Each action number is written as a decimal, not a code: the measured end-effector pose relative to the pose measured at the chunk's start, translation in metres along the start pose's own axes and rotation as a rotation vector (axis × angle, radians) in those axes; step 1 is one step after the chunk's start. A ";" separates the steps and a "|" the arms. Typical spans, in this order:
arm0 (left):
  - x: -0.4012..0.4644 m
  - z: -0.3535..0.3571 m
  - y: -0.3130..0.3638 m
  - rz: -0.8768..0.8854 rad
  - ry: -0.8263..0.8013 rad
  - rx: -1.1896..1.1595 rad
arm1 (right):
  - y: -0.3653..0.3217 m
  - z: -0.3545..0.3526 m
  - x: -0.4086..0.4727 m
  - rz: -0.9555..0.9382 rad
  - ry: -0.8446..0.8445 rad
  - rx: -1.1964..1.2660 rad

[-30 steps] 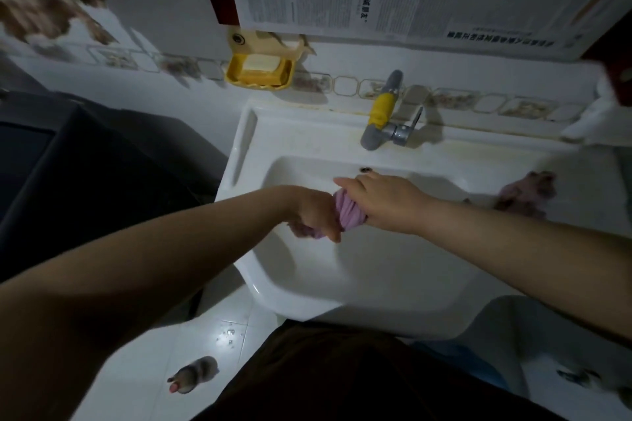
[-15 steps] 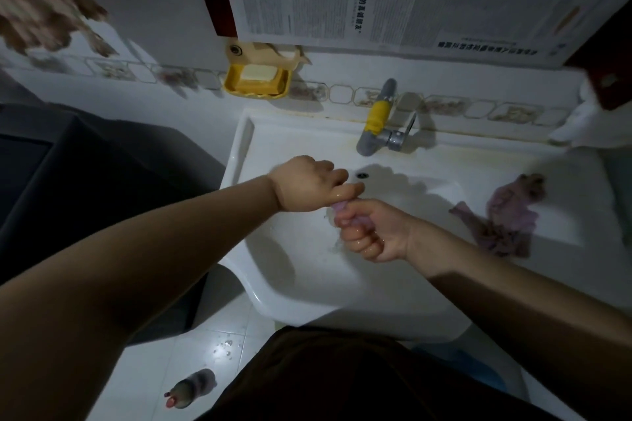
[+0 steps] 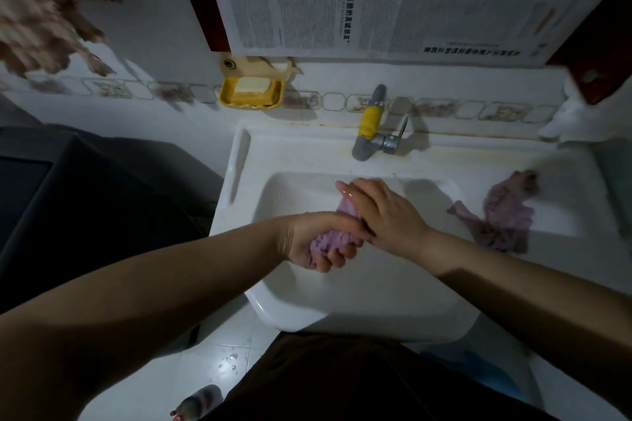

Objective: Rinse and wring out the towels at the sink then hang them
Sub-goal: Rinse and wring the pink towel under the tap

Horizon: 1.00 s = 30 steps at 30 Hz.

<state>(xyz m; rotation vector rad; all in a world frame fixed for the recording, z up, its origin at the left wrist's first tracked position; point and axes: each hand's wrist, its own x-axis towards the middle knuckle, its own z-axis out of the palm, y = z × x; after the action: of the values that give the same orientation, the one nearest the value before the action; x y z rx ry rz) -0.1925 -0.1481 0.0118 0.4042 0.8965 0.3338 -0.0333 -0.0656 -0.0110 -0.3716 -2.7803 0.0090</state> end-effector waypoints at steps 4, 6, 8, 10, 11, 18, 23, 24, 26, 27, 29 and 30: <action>-0.010 0.004 0.003 -0.015 -0.010 0.053 | 0.016 -0.016 0.021 -0.187 -0.071 -0.113; -0.012 0.004 0.009 -0.019 0.148 0.261 | 0.013 -0.023 0.028 -0.209 -0.264 -0.108; -0.008 0.007 0.017 -0.048 0.390 0.504 | 0.003 -0.033 0.038 -0.092 -0.463 -0.091; 0.001 0.008 0.023 -0.022 0.678 0.803 | 0.000 -0.034 0.047 0.123 -0.612 -0.070; 0.005 0.008 0.024 0.024 0.802 0.982 | -0.002 -0.033 0.051 0.214 -0.660 -0.024; -0.002 -0.021 0.042 0.560 0.899 2.104 | -0.012 -0.025 0.045 0.972 -0.595 0.994; -0.016 -0.036 0.071 1.109 0.636 2.328 | -0.031 -0.032 0.047 1.292 -0.445 1.627; -0.019 -0.036 0.075 1.157 0.623 2.358 | -0.032 -0.033 0.050 1.333 -0.445 1.706; -0.023 -0.035 0.081 1.235 0.609 2.398 | -0.035 -0.036 0.053 1.372 -0.460 1.822; -0.023 -0.038 0.082 1.271 0.610 2.399 | -0.036 -0.037 0.054 1.378 -0.467 1.851; -0.022 -0.041 0.081 1.245 0.650 2.405 | -0.035 -0.037 0.054 1.377 -0.474 1.870; -0.020 -0.042 0.077 1.211 0.681 2.386 | -0.033 -0.037 0.053 1.361 -0.494 1.872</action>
<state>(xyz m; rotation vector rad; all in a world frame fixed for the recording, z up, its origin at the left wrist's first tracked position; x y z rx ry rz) -0.2467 -0.0806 0.0380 3.2537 1.2159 0.3089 -0.0777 -0.0854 0.0432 -1.4319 -1.0573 2.6651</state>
